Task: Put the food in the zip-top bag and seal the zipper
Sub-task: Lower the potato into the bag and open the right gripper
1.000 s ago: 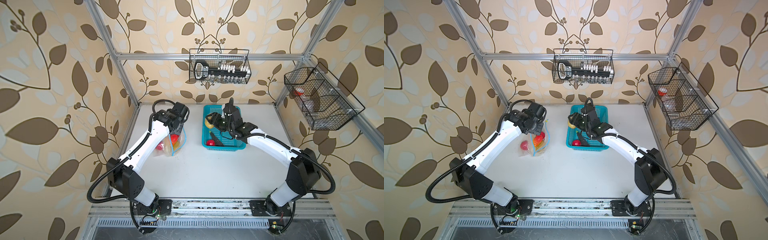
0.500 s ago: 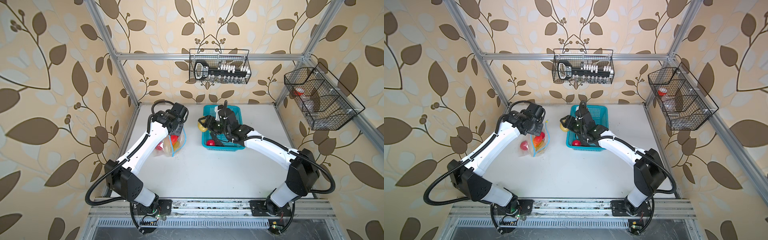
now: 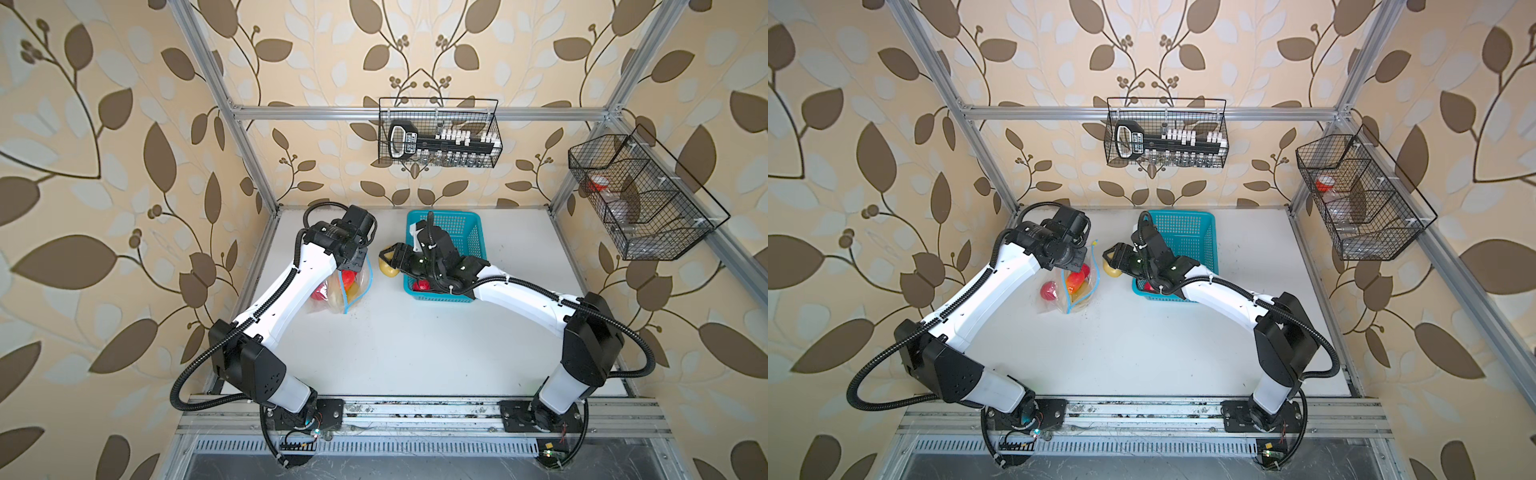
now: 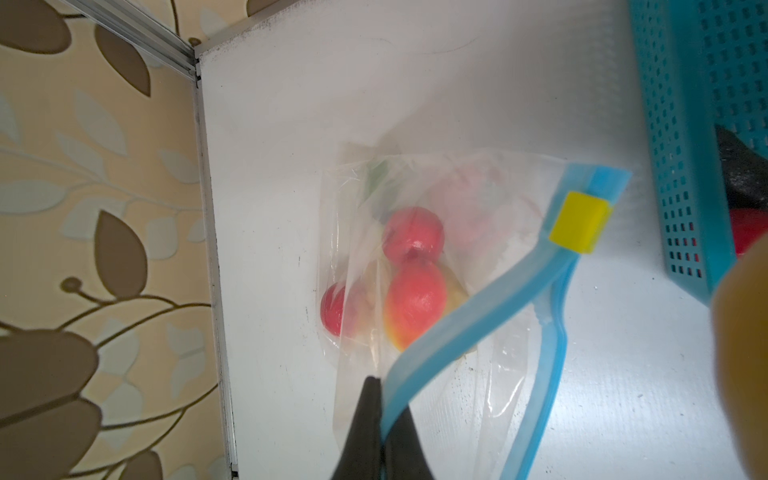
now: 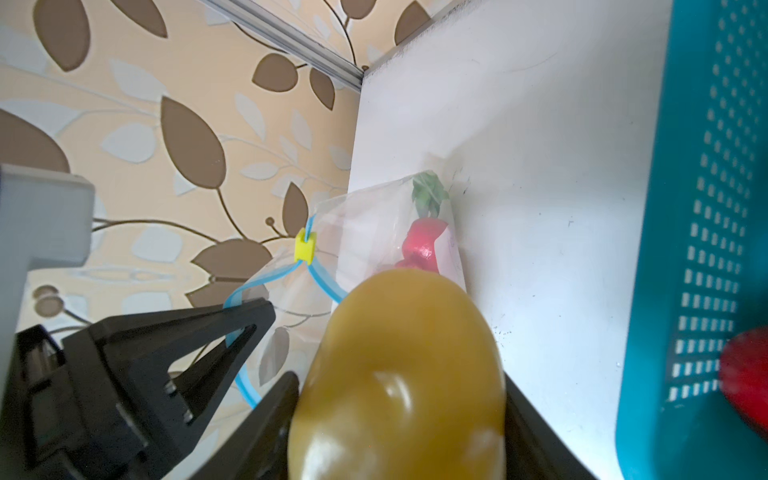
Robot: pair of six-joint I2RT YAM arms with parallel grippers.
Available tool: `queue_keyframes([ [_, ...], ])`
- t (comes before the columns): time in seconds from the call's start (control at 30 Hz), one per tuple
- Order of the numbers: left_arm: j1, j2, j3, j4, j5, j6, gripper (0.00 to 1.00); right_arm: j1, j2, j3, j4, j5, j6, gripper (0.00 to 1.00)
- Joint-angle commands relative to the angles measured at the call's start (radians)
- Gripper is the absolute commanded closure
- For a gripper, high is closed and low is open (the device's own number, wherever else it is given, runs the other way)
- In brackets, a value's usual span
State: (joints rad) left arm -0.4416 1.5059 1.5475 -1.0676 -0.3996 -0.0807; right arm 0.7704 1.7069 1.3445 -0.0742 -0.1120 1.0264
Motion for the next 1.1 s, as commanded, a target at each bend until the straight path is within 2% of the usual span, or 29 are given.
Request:
queue_keyframes([
  [0.0,0.014,-0.039,0.005,0.005,-0.002,-0.001,1.00,0.024,0.028,0.050,0.034,-0.015,0.020,0.43],
  [0.47,0.017,-0.033,0.011,-0.001,-0.007,-0.002,1.00,0.098,0.110,0.098,0.080,-0.046,0.037,0.43],
  [0.77,0.018,-0.031,0.025,-0.011,0.007,-0.008,1.00,0.131,0.162,0.132,0.108,-0.027,0.037,0.43],
  [1.07,0.019,-0.032,0.047,-0.026,0.036,-0.015,1.00,0.152,0.239,0.206,0.128,0.070,0.038,0.38],
])
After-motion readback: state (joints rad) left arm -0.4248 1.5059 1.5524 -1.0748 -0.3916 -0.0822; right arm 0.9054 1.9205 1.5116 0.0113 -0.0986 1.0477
